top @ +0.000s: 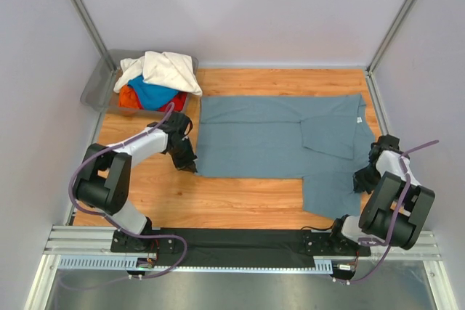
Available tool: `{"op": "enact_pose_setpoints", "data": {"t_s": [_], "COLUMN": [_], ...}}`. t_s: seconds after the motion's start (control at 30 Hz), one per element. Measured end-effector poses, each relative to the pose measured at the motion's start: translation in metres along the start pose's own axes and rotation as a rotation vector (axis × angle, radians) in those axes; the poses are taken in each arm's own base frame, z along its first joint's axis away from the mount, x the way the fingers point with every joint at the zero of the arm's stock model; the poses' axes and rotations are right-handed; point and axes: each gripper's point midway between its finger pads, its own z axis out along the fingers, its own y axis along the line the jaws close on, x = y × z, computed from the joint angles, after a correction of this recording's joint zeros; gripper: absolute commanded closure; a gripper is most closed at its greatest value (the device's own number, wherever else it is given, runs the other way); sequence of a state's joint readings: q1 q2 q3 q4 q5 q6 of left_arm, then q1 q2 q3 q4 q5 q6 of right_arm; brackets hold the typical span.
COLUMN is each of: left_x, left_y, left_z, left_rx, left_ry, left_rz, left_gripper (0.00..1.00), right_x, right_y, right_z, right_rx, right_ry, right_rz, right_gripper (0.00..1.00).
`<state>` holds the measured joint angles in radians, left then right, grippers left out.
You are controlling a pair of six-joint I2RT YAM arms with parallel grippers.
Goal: Fold and stack the t-shirts
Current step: Fold the tshirt
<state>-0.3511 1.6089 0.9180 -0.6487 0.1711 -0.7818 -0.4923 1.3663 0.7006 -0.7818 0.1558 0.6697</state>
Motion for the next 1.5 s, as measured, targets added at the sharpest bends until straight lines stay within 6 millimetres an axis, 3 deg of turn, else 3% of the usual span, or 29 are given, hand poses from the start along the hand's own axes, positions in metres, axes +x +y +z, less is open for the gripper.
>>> {"op": "enact_pose_setpoints", "data": {"t_s": [0.2,0.37,0.5,0.67,0.83,1.03,1.2,1.5], "left_x": [0.009,0.01,-0.007,-0.05,-0.082,-0.112,-0.129,-0.137], "left_y": [0.005,0.006,-0.008,-0.036,-0.054,-0.062,-0.066,-0.065], "left_z": [-0.011,-0.021,-0.036,-0.047,-0.049,-0.041,-0.028,-0.013], "left_rx": [0.01,0.007,-0.004,-0.008,-0.029,-0.068,-0.092,-0.127], "left_ry": [-0.013,-0.021,-0.05,-0.126,-0.168,-0.172,-0.159,-0.132], "left_rz": [0.002,0.009,0.042,0.073,0.08,0.064,0.056,0.048], "left_gripper": [1.0,1.0,1.0,1.0,1.0,1.0,1.0,1.0], "right_x": [0.003,-0.008,-0.031,-0.072,-0.089,-0.097,-0.109,-0.123], "right_y": [-0.013,-0.007,0.018,0.073,0.116,0.152,0.171,0.193], "right_z": [-0.018,-0.036,-0.06,-0.092,-0.085,-0.072,-0.074,-0.07], "right_rx": [0.035,0.01,-0.08,-0.233,-0.296,-0.323,-0.349,-0.372], "right_ry": [0.0,-0.017,-0.052,-0.079,-0.019,0.034,0.033,0.056], "right_rz": [-0.002,-0.015,-0.035,-0.079,-0.145,-0.22,-0.238,-0.241], "right_gripper": [0.99,1.0,1.0,1.0,1.0,1.0,1.0,1.0]}}
